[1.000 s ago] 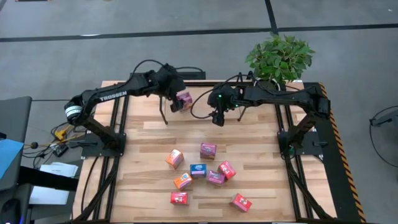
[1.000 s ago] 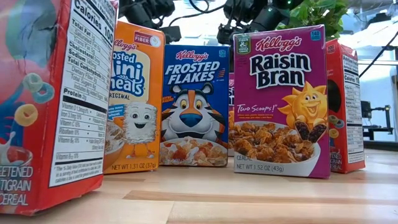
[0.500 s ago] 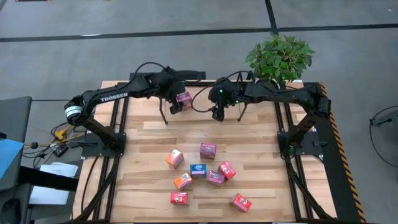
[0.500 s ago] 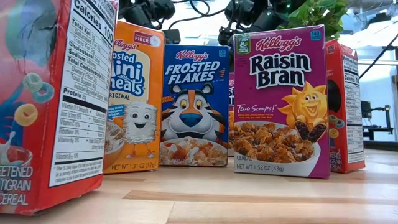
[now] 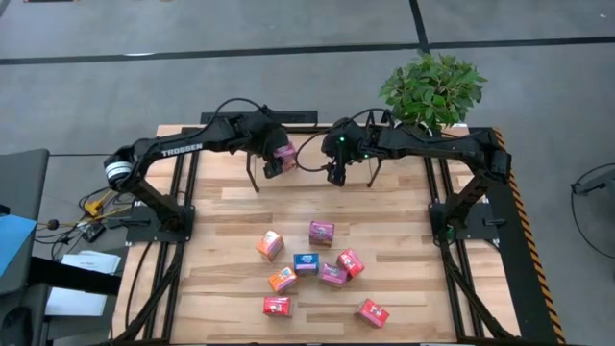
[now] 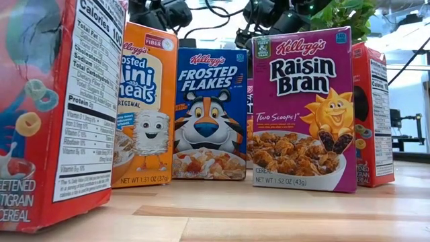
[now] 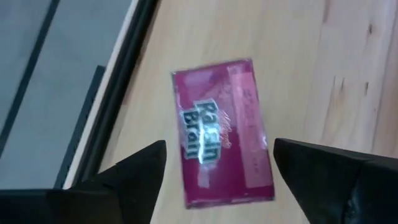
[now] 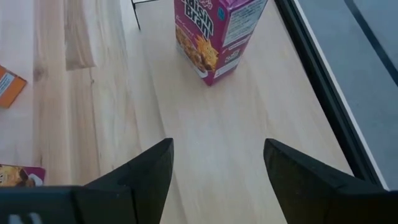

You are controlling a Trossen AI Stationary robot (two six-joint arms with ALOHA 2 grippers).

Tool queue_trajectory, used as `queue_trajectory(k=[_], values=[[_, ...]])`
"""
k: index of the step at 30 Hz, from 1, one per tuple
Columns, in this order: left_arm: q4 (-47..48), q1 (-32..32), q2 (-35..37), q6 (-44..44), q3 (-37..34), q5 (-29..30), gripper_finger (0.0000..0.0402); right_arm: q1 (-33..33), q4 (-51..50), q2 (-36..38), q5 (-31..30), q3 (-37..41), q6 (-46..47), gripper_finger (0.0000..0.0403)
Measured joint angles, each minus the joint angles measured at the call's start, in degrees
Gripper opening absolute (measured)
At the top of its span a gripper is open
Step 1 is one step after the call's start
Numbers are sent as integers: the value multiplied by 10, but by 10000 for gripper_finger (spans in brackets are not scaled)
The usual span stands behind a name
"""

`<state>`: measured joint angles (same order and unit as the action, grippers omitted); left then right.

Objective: Stack cereal on shelf
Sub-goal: Put the top right purple cereal box on the shelf

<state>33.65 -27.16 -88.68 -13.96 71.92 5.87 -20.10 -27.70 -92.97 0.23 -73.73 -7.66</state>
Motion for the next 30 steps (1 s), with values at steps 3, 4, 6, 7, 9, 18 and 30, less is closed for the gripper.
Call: queue_trajectory(k=[3, 4, 6, 7, 9, 18, 30], values=[[4, -1, -5, -4, 0, -13, 270, 0, 0, 0, 0, 0, -2, 276], [9, -1, -6, -4, 0, -18, 265, 0, 0, 0, 0, 0, -2, 276], [8, 0, -6, -3, 0, -19, 255, -1, 1, 0, 0, 0, -4, 276], [4, 1, -6, -3, 0, -16, 250, -3, 1, 0, 0, 0, -4, 276], [7, 1, -6, -3, 0, -5, 241, -3, 5, 0, 0, 0, -4, 276], [12, 0, -3, -14, 0, 15, 208, -3, 18, 0, 0, 0, -4, 276], [-6, -24, -3, -84, 0, 18, 190, -3, 38, 0, 0, 0, -10, 276]])
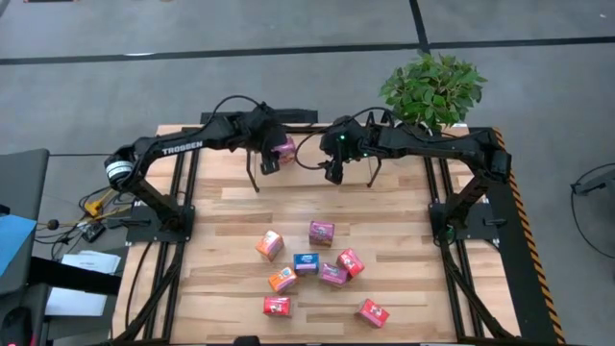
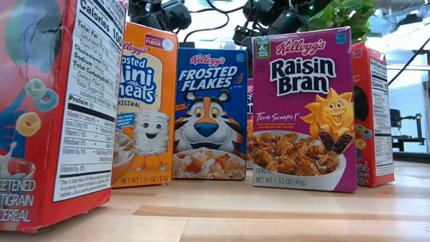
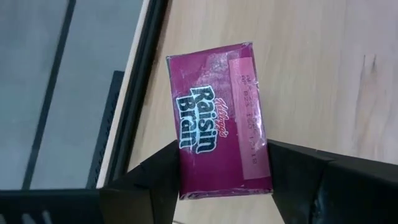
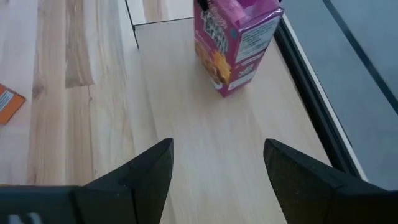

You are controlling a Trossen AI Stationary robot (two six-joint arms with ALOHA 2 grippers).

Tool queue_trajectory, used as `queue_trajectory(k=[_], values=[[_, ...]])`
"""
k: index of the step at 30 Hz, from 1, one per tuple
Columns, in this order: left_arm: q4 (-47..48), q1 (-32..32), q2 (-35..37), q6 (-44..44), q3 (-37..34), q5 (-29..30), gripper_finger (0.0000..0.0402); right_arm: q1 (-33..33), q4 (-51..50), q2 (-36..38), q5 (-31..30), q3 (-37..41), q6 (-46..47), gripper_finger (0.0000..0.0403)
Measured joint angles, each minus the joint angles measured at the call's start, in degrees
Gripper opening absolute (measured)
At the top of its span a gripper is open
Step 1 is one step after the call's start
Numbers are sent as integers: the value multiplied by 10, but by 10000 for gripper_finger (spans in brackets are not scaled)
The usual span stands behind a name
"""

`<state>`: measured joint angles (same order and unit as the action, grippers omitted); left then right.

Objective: Stack cereal on shelf
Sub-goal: Put the top right purple cereal box on the shelf

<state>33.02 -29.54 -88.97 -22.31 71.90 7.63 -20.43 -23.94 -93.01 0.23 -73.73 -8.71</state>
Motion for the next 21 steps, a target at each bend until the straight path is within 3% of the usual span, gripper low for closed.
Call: queue_trajectory(k=[15, 21], values=[[11, -117, 0, -147, 0, -103, 190, 0, 4, 0, 0, 0, -3, 276], [11, -136, 0, -219, 0, -149, 190, 0, 10, 0, 0, 0, -3, 276]])
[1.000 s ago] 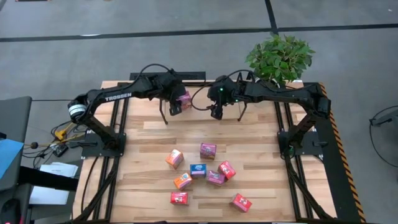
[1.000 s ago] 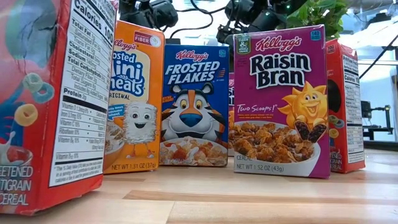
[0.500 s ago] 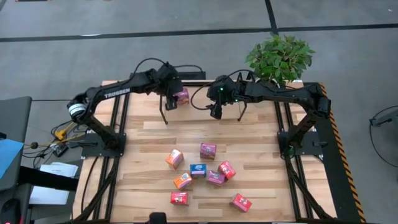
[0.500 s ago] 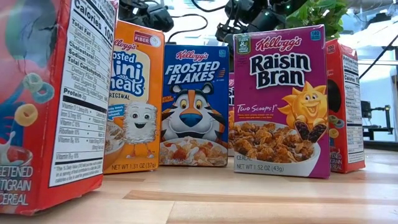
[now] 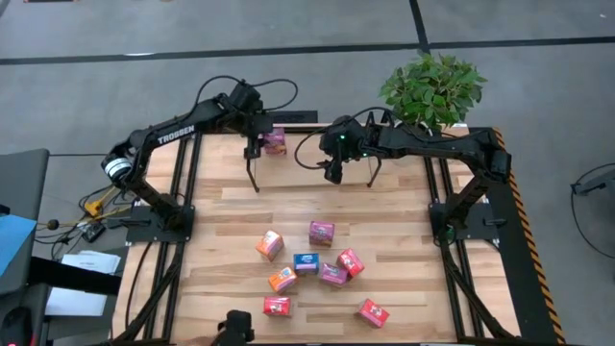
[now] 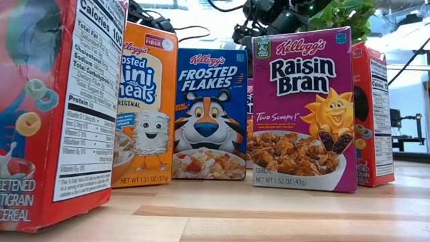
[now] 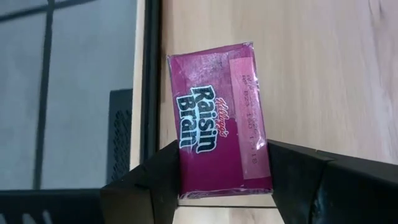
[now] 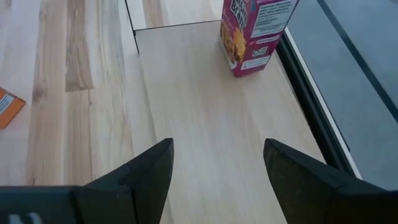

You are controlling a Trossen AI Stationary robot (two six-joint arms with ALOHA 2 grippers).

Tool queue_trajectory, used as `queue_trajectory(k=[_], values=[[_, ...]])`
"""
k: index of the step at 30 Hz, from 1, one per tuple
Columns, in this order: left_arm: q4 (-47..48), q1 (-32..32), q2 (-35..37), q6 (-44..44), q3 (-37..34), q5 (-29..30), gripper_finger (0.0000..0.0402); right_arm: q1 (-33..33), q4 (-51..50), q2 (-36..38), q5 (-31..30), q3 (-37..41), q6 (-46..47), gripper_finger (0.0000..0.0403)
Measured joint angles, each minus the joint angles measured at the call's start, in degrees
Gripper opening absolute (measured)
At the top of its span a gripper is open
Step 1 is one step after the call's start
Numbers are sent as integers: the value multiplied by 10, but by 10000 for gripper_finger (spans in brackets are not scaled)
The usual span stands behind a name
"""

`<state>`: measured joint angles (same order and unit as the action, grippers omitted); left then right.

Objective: Stack cereal on shelf
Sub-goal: Put the top right purple cereal box on the shelf

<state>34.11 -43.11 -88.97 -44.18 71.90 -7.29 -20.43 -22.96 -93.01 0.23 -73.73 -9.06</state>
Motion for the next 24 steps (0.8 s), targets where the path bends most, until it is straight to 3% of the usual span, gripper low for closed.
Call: queue_trajectory(k=[6, 18, 24], values=[[0, -4, 0, -54, 0, 4, 190, 0, 0, -1, 0, 0, 0, 276], [-4, -9, 0, -24, 0, 0, 192, 0, 0, -1, 0, 0, 4, 276], [-6, -8, 0, -11, 0, 3, 234, 0, -1, -1, 2, 0, 6, 276]])
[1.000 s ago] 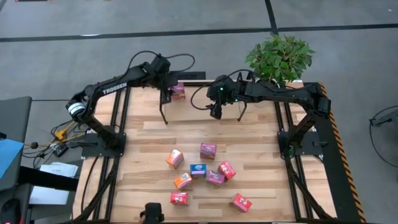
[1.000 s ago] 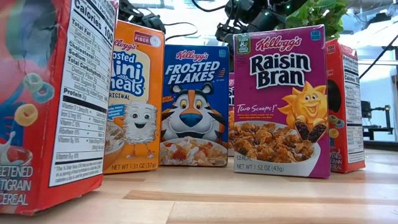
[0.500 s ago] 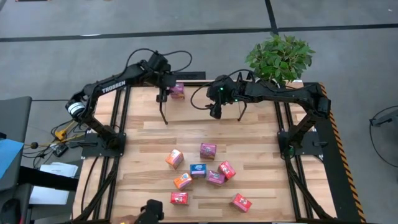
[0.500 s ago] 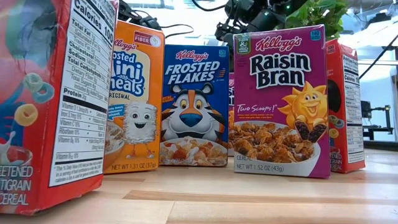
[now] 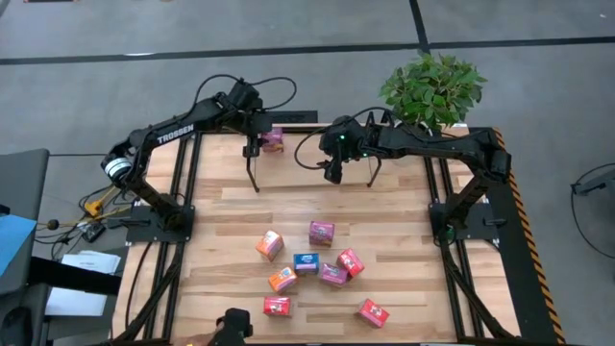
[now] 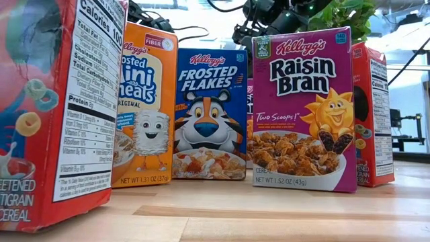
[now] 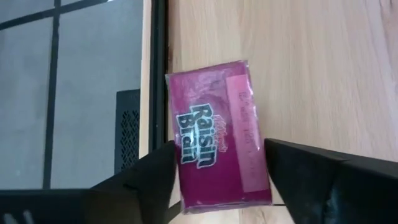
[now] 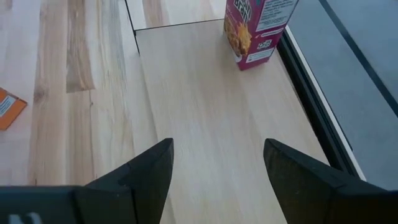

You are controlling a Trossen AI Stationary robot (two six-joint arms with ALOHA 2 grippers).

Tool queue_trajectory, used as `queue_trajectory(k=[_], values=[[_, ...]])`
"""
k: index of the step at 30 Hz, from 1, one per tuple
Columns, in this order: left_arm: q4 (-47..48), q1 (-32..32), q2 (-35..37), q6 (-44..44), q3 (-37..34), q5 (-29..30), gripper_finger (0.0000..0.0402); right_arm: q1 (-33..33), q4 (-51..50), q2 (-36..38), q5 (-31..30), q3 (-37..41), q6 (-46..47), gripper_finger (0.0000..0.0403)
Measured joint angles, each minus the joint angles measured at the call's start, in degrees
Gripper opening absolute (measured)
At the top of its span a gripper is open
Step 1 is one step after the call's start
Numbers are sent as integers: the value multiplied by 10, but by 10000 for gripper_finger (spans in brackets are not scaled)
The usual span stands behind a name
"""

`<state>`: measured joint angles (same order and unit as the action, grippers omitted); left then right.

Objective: Stack cereal on shelf
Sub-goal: Put the top right purple cereal box on the shelf, then put the top purple cereal box on the shelf aligned with the other purple cereal box

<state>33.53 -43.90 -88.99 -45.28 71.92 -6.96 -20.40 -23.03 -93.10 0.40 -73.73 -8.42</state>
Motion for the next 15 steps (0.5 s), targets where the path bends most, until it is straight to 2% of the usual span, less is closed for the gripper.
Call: queue_trajectory(k=[7, 15], values=[[-3, 2, 0, -5, 1, 12, 291, 0, 0, 0, 10, 0, 5, 276], [4, 3, -1, 15, 58, 29, 298, 0, 0, 0, 18, 0, 5, 276]])
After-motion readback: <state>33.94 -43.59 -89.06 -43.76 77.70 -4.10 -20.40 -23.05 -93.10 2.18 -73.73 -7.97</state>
